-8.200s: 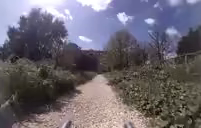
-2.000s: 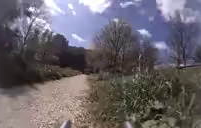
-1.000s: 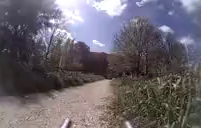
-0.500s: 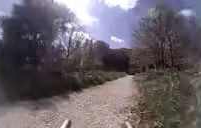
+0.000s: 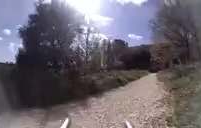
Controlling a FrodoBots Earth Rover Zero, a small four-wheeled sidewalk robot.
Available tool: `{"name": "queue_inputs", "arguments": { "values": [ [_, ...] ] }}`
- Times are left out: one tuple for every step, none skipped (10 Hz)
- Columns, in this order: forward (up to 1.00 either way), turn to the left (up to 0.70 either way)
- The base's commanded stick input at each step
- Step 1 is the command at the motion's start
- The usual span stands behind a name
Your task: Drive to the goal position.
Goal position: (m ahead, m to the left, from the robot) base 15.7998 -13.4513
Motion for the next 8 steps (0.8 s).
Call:
{"name": "queue_inputs", "arguments": {
  "values": [
    [0.71, 0.0],
    [0.64, -0.1],
    [0.58, -0.23],
    [0.54, -0.54],
    [0.54, -0.52],
    [0.51, -0.13],
    [0.5, -0.07],
    [0.5, -0.5]
  ]
}}
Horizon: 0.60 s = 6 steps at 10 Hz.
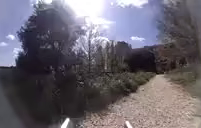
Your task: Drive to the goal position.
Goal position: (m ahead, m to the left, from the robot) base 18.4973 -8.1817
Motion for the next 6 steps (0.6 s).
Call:
{"name": "queue_inputs", "arguments": {
  "values": [
    [0.5, -0.5],
    [0.5, -0.5],
    [0.5, 0.0],
    [0.48, -0.09],
    [0.39, -0.47],
    [0.33, -0.6]
  ]
}}
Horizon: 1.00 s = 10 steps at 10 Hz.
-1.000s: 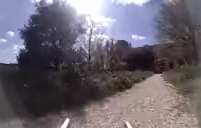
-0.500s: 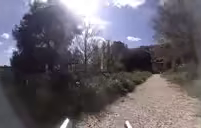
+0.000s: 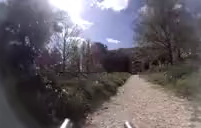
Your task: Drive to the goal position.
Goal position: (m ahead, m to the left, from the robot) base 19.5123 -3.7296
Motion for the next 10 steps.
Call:
{"name": "queue_inputs", "arguments": {
  "values": [
    [0.32, -0.63],
    [0.32, -0.38],
    [0.32, 0.0],
    [0.32, -0.19],
    [0.32, -0.4],
    [0.32, -0.53],
    [0.33, -0.41],
    [0.37, 0.0],
    [0.38, -0.56],
    [0.38, -0.42]
  ]
}}
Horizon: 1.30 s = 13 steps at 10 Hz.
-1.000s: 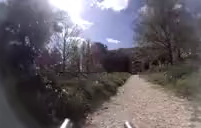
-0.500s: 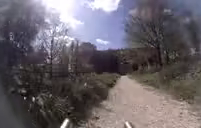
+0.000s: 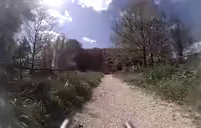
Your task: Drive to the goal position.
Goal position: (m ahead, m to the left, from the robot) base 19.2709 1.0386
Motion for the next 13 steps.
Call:
{"name": "queue_inputs", "arguments": {
  "values": [
    [0.38, 0.0],
    [0.53, 0.0],
    [0.82, 0.0],
    [0.85, 0.0],
    [0.85, 0.0],
    [0.85, 0.0],
    [0.85, 0.0],
    [0.85, 0.0],
    [0.85, 0.0],
    [0.83, -0.12],
    [0.8, -0.29],
    [0.85, 0.0],
    [0.85, 0.0]
  ]
}}
